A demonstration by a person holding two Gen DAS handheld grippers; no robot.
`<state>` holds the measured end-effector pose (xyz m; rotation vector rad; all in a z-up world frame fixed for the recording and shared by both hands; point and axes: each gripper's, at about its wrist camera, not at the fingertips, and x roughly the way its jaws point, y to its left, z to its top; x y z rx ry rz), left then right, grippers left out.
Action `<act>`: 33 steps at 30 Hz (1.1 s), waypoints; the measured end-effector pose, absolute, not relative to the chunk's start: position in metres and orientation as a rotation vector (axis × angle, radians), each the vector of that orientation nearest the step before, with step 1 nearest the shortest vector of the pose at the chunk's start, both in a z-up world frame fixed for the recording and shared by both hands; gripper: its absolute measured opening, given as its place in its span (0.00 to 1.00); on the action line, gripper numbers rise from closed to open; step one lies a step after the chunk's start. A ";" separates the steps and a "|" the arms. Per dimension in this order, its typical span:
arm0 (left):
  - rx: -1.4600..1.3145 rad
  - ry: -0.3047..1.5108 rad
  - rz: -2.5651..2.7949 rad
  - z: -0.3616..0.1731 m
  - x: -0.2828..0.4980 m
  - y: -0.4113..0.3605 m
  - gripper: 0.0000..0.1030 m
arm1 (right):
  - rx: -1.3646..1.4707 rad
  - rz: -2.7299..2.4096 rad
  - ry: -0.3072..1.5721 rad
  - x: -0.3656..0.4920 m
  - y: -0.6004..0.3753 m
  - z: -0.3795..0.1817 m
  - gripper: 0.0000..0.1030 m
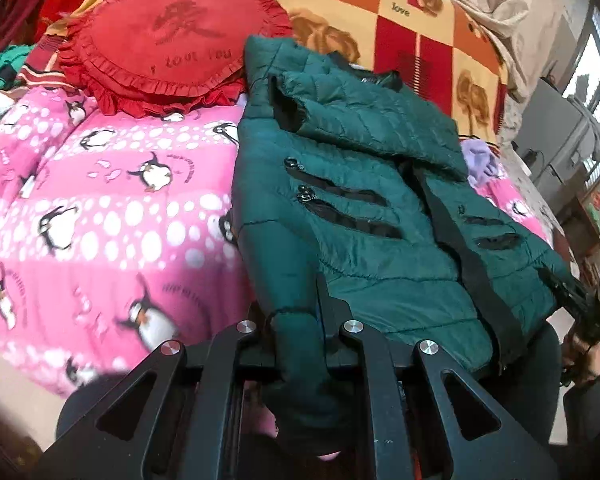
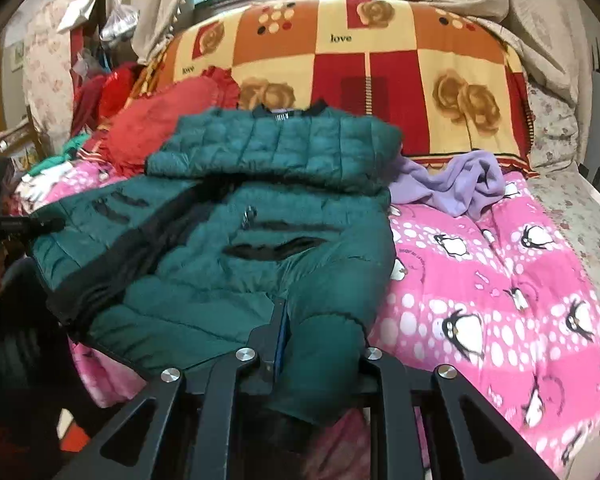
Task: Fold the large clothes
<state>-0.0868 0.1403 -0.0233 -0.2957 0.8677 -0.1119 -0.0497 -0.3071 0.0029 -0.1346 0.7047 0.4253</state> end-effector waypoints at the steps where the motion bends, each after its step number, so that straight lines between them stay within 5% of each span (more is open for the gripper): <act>1: -0.306 0.866 -0.120 -0.018 -0.096 0.142 0.10 | -0.123 0.428 0.707 -0.056 -0.308 0.007 0.17; 20: -0.289 0.895 -0.135 -0.005 -0.189 0.143 0.10 | 0.013 0.478 0.715 -0.162 -0.327 0.013 0.17; 33: -0.404 0.743 -0.084 0.025 -0.164 0.156 0.10 | 0.074 0.447 0.594 -0.127 -0.326 0.041 0.17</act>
